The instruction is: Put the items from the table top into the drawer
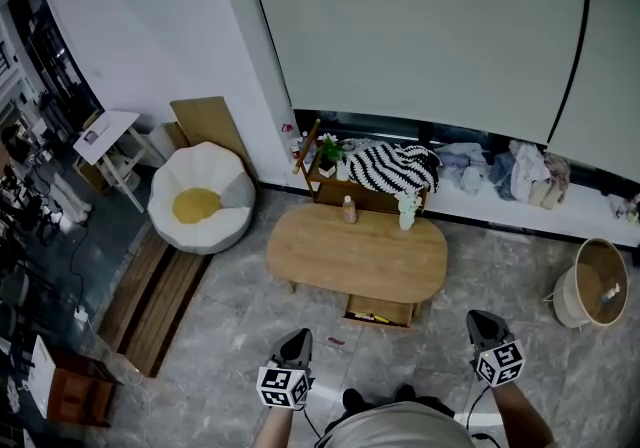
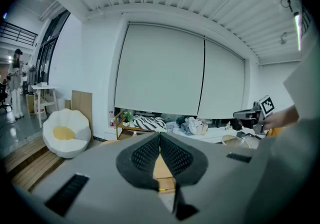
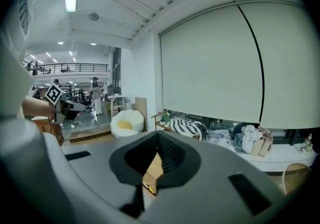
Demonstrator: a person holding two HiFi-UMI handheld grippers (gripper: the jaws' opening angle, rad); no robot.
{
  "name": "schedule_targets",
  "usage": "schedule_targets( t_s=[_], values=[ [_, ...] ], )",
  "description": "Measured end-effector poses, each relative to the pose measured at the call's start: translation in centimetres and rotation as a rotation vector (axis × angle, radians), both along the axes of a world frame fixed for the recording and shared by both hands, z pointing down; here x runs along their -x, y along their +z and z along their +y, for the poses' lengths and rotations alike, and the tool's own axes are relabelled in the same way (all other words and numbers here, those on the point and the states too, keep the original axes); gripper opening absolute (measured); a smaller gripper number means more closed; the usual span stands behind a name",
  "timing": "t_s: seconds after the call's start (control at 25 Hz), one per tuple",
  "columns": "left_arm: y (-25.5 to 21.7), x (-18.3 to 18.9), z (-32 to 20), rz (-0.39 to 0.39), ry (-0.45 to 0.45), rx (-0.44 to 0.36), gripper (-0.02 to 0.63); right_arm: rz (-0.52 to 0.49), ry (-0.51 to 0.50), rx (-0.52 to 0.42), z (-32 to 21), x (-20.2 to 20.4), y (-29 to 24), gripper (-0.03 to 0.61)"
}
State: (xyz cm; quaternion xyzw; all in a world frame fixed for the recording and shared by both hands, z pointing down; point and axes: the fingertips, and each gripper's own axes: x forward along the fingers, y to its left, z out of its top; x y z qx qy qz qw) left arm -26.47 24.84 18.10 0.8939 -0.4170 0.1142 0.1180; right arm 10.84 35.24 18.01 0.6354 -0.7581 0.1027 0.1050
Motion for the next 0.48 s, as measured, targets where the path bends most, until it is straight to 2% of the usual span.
schedule_targets(
  t_s=[0.48],
  values=[
    [0.07,-0.81,-0.12,0.025,0.017,0.008,0.020,-0.021,0.013,-0.012,-0.17,0.32,-0.77,0.020]
  ],
)
